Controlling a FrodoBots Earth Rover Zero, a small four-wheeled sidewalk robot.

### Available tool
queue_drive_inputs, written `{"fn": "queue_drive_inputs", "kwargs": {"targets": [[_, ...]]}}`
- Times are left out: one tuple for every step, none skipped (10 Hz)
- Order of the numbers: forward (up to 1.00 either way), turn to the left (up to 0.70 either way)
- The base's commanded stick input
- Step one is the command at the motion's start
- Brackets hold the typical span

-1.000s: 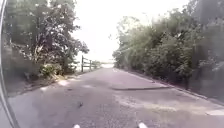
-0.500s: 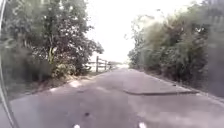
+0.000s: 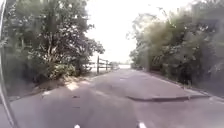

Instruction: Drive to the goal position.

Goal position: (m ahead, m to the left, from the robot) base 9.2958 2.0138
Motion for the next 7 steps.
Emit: {"fn": "queue_drive_inputs", "kwargs": {"targets": [[0.70, 0.00], [0.70, 0.00], [0.70, 0.00], [0.70, 0.00], [0.70, 0.00], [0.70, 0.00], [0.70, 0.00]]}}
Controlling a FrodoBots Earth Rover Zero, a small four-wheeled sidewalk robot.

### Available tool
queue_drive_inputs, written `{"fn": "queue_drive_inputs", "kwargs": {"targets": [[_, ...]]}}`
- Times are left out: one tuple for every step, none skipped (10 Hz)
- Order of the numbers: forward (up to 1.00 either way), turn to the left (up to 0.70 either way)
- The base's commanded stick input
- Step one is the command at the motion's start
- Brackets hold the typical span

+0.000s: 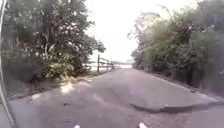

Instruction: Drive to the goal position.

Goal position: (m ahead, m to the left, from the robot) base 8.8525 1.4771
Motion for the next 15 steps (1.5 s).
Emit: {"fn": "queue_drive_inputs", "kwargs": {"targets": [[0.70, 0.00], [0.70, 0.00], [0.70, 0.00], [0.70, 0.00], [0.70, 0.00], [0.70, 0.00], [0.70, 0.00], [0.70, 0.00], [0.70, 0.00], [0.70, 0.00], [0.70, -0.09], [0.70, -0.35], [0.70, -0.35], [0.70, -0.32], [0.70, -0.16]]}}
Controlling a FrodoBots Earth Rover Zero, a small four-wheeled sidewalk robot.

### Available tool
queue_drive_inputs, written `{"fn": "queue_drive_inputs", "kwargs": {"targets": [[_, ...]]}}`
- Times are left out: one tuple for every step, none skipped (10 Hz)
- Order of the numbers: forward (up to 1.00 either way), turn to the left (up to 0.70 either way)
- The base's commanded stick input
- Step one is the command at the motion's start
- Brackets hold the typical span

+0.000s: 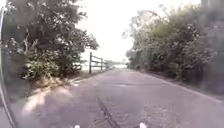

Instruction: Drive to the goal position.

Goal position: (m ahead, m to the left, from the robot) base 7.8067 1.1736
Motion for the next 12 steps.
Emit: {"fn": "queue_drive_inputs", "kwargs": {"targets": [[0.70, 0.00], [0.70, 0.00], [0.70, 0.00], [0.70, 0.00], [0.70, 0.00], [0.70, 0.00], [0.70, 0.00], [0.70, 0.00], [0.70, 0.00], [0.70, 0.00], [0.70, 0.00], [0.70, 0.00]]}}
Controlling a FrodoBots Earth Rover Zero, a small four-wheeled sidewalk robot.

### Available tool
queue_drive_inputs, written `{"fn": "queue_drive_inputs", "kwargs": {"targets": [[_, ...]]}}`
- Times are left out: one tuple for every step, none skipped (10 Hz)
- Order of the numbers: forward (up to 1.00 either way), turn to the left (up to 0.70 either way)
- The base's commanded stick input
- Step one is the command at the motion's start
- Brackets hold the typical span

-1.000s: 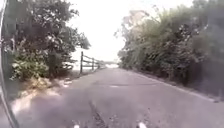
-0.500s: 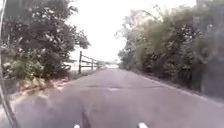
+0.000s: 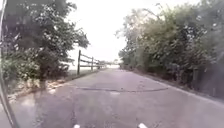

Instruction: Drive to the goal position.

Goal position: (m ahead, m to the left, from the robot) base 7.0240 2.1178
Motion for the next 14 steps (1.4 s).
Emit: {"fn": "queue_drive_inputs", "kwargs": {"targets": [[0.70, 0.00], [0.70, 0.00], [0.70, 0.00], [0.70, 0.00], [0.70, 0.00], [0.70, 0.00], [0.70, 0.00], [0.70, 0.00], [0.70, 0.00], [0.70, 0.00], [0.70, 0.00], [0.70, 0.00], [0.70, 0.00], [0.70, 0.00]]}}
